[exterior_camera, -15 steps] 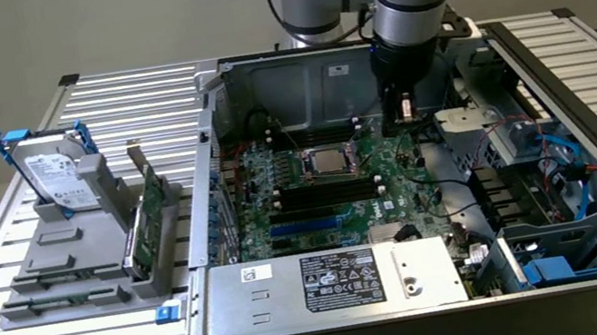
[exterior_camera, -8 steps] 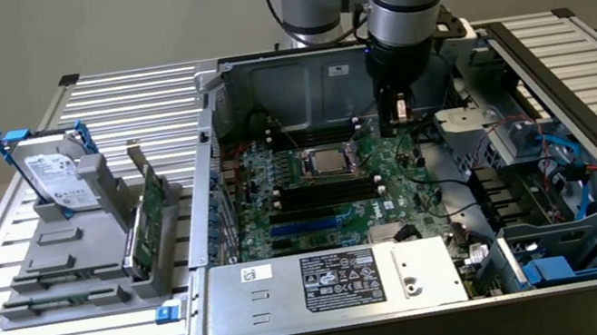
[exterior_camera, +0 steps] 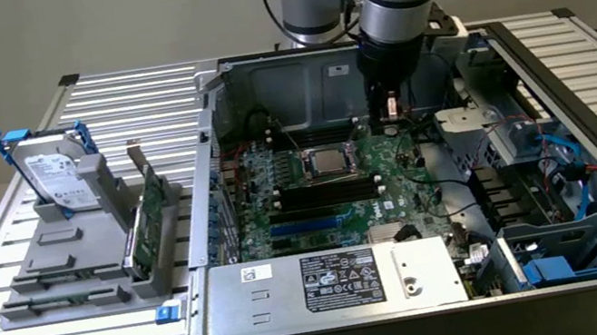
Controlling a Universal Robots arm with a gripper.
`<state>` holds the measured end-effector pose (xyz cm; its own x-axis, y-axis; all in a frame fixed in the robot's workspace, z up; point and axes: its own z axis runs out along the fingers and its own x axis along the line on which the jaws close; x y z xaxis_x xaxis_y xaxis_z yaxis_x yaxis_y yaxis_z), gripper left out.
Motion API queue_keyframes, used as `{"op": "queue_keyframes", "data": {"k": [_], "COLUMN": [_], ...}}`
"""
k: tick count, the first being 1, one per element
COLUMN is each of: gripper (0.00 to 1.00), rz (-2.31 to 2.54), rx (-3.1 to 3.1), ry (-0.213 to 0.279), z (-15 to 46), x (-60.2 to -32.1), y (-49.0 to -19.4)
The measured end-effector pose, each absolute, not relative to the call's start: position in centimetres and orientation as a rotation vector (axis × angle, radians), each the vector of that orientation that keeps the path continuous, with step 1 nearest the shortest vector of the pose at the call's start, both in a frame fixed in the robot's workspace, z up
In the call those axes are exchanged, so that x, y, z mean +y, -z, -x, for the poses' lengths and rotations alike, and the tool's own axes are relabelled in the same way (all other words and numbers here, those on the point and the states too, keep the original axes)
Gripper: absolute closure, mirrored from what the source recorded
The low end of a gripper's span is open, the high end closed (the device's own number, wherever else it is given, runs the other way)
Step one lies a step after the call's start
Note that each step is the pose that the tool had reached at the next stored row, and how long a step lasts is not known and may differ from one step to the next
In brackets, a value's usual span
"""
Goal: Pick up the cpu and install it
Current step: 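Close the cpu cover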
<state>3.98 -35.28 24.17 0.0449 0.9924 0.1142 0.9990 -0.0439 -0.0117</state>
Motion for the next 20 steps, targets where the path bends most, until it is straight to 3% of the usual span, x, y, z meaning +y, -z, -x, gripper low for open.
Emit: {"op": "queue_keyframes", "data": {"k": [20], "gripper": [0.89], "rz": [2.163], "rx": [-2.059], "ry": [0.046], "z": [-0.1], "x": [-35.3], "y": [-24.3]}}
